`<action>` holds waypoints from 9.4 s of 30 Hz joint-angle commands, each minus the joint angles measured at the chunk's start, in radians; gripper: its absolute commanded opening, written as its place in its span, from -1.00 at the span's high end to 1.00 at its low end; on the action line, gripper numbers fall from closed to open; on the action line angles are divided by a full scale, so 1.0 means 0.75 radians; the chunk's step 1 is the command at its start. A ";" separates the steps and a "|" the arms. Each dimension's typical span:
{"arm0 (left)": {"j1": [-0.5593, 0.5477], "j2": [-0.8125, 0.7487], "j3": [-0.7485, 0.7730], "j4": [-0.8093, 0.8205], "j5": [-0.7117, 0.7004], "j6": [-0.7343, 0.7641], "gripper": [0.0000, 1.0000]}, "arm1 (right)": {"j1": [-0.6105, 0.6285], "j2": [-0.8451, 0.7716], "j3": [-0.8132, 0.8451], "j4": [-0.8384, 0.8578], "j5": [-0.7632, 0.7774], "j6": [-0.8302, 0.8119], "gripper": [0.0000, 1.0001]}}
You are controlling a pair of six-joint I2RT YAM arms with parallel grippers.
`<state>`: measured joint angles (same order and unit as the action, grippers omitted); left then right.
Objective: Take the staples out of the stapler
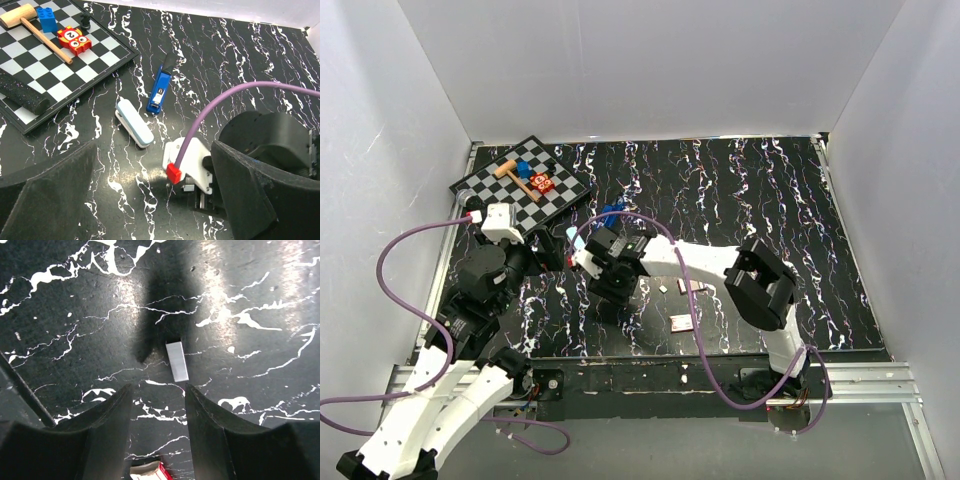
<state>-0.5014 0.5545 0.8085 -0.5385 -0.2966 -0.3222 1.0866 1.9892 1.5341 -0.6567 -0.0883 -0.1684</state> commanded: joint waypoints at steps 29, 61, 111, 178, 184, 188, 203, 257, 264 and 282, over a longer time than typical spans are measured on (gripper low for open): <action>-0.002 0.026 -0.008 0.016 -0.007 0.023 -0.96 | 0.054 0.191 0.168 -0.018 0.175 -0.086 0.07; -0.002 0.026 -0.010 0.016 -0.014 0.023 -0.96 | 0.050 -0.079 0.051 -0.016 0.230 0.059 0.72; -0.002 0.052 -0.008 0.025 0.011 0.027 -0.96 | -0.408 -0.331 -0.444 -0.088 0.441 0.855 0.72; 0.000 0.056 -0.002 0.033 0.019 0.033 -0.96 | -0.416 -0.284 -0.389 -0.079 0.461 0.869 0.44; 0.002 0.056 -0.004 0.035 0.023 0.031 -0.96 | -0.414 -0.341 -0.385 -0.094 0.465 0.879 0.33; 0.002 0.056 -0.004 0.035 0.025 0.033 -0.96 | -0.412 -0.341 -0.374 -0.108 0.461 0.883 0.27; 0.008 0.052 -0.006 0.035 0.023 0.031 -0.96 | -0.326 -0.415 -0.328 -0.012 0.257 0.791 0.18; 0.012 0.069 -0.004 0.035 0.027 0.033 -0.96 | -0.248 -0.057 -0.184 -0.086 0.269 0.609 0.34; 0.012 0.069 -0.004 0.033 0.031 0.033 -0.96 | -0.242 -0.045 -0.182 -0.108 0.302 0.619 0.38; 0.012 0.065 -0.004 0.035 0.040 0.031 -0.96 | -0.234 -0.163 -0.160 -0.155 0.339 0.632 0.74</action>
<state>-0.4988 0.6037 0.8066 -0.5373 -0.2729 -0.3096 0.9054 1.9381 1.3670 -0.7403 0.1368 0.2905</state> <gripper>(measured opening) 0.981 0.208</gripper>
